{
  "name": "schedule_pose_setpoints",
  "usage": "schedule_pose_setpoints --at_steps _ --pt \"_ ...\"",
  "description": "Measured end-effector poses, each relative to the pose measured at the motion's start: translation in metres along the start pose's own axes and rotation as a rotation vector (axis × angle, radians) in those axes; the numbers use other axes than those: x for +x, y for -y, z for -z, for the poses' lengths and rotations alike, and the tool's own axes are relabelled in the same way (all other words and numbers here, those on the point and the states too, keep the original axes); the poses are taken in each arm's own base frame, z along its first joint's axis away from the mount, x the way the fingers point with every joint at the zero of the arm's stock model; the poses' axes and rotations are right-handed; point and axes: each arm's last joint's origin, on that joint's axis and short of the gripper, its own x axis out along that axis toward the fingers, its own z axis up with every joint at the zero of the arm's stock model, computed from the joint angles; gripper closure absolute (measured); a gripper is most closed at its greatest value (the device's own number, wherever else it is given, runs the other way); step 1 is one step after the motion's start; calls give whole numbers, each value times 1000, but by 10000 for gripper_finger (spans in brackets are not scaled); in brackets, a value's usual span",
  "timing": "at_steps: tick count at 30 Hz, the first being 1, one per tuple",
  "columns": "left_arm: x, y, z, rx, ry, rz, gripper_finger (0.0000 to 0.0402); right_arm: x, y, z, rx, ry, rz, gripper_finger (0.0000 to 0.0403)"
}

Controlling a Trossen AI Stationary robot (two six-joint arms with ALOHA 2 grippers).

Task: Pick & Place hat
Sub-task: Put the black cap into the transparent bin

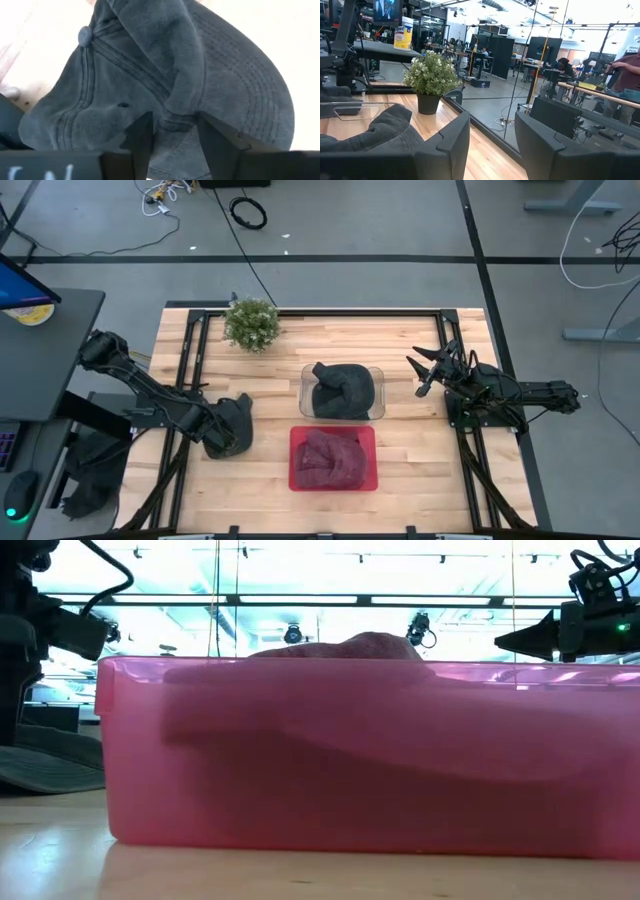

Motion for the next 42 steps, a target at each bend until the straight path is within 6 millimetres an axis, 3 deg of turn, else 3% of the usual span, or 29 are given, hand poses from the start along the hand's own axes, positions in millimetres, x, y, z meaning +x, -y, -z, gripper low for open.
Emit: schedule_pose_setpoints --at_steps 3,7,9,14,23,34,42 --pt "-3 3 -1 33 -2 17 274 0 0 0 0 0 0 243" --pt "-8 6 -3 130 0 40 368 0 0 0 0 0 0 243" --pt "-11 8 -4 172 10 49 387 0 0 0 0 0 0 243" --pt "-24 15 -10 288 92 63 394 0 0 0 0 0 0 243" --pt "-53 25 -24 666 334 -23 395 0 0 0 0 0 0 243" --pt "-72 29 -36 995 580 -275 389 0 0 0 0 0 0 243" --pt "-81 44 -46 1229 769 -442 395 0 0 0 0 0 0 243"
